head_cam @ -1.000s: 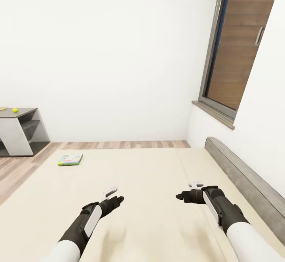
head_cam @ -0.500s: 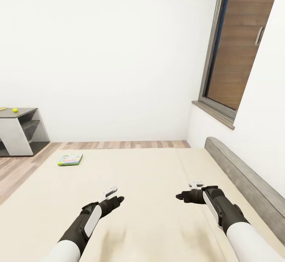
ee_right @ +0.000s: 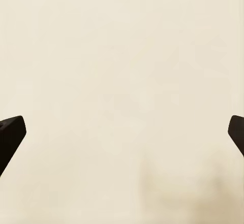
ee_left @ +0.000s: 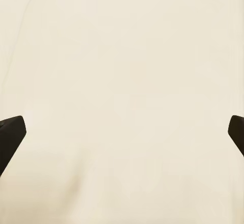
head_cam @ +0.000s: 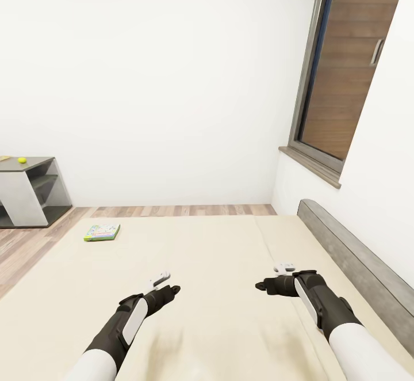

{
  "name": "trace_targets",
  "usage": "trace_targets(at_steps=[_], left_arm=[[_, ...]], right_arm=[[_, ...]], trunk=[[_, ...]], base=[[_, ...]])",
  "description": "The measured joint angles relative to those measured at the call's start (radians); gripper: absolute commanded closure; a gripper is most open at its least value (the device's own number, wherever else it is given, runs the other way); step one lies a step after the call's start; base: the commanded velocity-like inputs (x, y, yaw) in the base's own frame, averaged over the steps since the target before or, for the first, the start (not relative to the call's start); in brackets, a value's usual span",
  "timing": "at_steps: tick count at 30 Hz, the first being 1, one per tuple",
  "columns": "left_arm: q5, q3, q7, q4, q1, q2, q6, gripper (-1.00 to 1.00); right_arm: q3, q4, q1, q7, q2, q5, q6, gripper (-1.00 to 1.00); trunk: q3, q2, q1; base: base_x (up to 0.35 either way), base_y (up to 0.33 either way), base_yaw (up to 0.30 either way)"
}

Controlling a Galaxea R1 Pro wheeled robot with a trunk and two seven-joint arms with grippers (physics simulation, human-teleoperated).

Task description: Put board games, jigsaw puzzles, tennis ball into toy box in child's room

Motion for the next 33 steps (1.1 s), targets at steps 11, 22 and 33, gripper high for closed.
trace_targets(at_steps=[11,22,33], left_arm=[[0.000,0.000,0.000,0.000,0.000,0.000,0.000,-1.00],[0.001,0.000,-0.001,0.000,-0.001,0.000,0.001,-1.00],[0.001,0.003,0.000,0.000,-0.001,0.000,0.001,-1.00]], right_arm=[[-0.001,0.000,0.000,0.005,-0.002,-0.001,0.000,-1.00],[-0.001,0.001,0.000,0.006,-0.002,-0.001,0.001,-1.00],[-0.001,0.001,0.000,0.006,-0.002,-0.001,0.002,-1.00]], trunk=[[0.000,0.000,0.000],[0.000,0.000,0.000],[0.000,0.000,0.000]], base=[[0.000,0.000,0.000],[0.000,0.000,0.000],[0.000,0.000,0.000]])
